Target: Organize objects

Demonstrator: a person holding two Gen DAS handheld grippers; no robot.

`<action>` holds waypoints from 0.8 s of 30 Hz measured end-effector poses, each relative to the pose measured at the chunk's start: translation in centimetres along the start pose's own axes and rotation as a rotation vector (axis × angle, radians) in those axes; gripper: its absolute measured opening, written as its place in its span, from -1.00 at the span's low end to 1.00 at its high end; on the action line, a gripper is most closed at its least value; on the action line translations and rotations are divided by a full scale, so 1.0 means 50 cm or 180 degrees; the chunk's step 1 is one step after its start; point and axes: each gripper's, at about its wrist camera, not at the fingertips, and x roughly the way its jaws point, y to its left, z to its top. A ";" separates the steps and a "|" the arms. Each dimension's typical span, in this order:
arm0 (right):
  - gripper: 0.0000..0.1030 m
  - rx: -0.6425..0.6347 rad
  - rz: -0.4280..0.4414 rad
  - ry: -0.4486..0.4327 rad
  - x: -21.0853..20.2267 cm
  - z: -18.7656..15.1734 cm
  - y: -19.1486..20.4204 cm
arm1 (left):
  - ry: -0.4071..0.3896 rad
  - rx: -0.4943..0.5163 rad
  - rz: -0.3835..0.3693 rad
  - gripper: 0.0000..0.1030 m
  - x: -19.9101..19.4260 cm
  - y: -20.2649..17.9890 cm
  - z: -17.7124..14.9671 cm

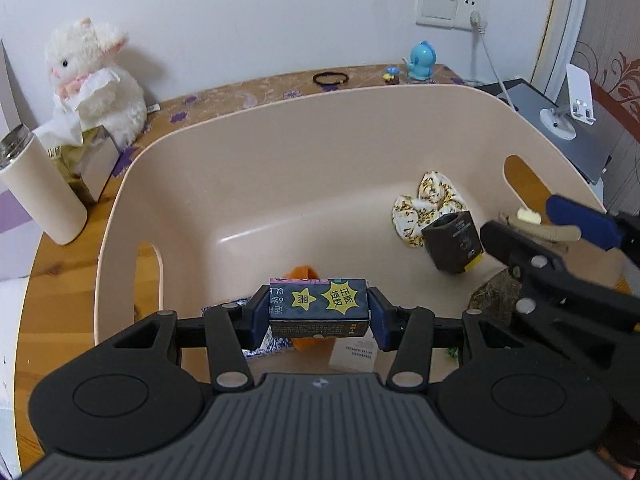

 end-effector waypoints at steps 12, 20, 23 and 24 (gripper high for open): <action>0.27 0.0155 -0.0048 -0.0067 -0.041 0.001 -0.024 | -0.0229 -0.0066 0.0158 0.53 -0.058 0.014 -0.008; 0.46 0.0170 -0.0053 -0.0161 -0.105 -0.007 -0.029 | -0.0426 -0.0126 0.0181 0.71 -0.124 0.026 -0.024; 0.49 0.0177 -0.0046 -0.0186 -0.127 -0.010 -0.029 | -0.0477 -0.0152 0.0222 0.71 -0.149 0.028 -0.034; 0.50 0.0182 -0.0042 -0.0193 -0.133 -0.012 -0.029 | -0.0493 -0.0160 0.0230 0.71 -0.157 0.029 -0.037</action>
